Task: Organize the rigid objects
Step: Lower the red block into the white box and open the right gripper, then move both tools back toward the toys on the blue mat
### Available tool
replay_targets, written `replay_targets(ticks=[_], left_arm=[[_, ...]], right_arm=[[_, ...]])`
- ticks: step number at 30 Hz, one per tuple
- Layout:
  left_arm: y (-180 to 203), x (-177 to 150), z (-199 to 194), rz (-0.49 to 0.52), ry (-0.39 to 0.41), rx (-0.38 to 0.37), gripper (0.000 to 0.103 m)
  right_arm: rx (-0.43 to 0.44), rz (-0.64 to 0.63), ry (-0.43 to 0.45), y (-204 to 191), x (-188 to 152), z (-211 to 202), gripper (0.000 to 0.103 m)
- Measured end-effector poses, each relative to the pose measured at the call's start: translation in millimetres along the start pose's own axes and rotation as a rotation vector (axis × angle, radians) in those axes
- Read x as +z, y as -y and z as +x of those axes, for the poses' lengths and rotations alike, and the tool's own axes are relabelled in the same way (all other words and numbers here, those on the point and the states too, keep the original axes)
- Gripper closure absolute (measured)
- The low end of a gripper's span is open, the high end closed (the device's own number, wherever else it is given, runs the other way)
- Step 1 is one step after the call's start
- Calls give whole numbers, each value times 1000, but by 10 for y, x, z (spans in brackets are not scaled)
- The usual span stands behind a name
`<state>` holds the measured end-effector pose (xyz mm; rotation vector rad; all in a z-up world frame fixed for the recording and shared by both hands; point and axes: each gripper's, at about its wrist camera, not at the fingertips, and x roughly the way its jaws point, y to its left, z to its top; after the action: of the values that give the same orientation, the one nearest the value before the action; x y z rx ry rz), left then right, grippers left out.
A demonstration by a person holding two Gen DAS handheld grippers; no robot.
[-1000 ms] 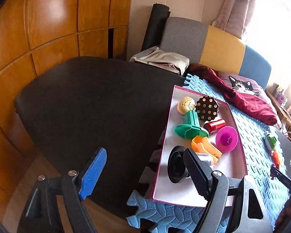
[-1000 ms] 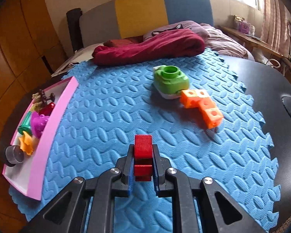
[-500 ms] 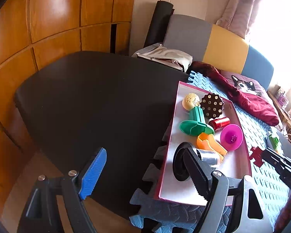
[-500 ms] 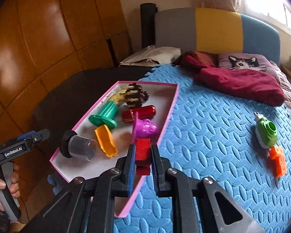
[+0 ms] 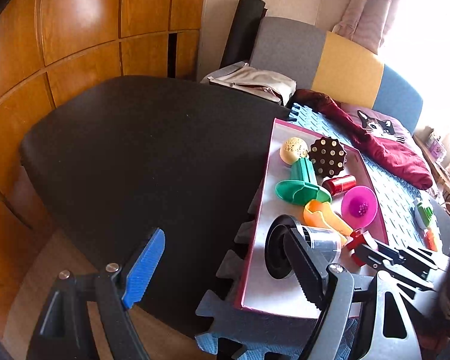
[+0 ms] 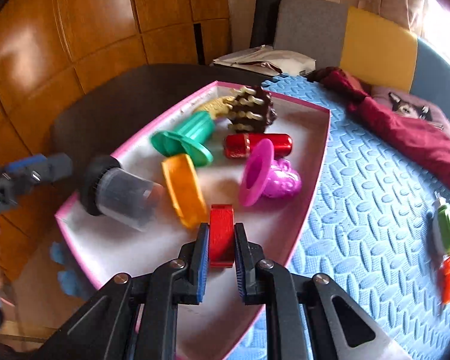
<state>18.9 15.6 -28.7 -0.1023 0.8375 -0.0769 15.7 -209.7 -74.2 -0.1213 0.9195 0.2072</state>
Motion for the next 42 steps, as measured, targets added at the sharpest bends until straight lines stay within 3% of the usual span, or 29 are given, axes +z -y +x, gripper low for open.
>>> replay_targets(ticks=[6, 17, 29, 35, 42], left_arm=[[43, -3, -20, 12, 4, -1, 21], [90, -18, -49, 32, -1, -11, 21], [132, -29, -90, 47, 2, -11, 21], [175, -5, -135, 61, 18, -16, 21], [321, 30, -196, 95, 36, -43, 21]], right_arm=[[-70, -33, 26, 54, 62, 77, 89], [-90, -30, 28, 47, 134, 154, 88], [-35, 5, 30, -14, 77, 73, 64], [-10, 51, 97, 50, 33, -171, 62], [-68, 185, 182, 377, -135, -548, 61]])
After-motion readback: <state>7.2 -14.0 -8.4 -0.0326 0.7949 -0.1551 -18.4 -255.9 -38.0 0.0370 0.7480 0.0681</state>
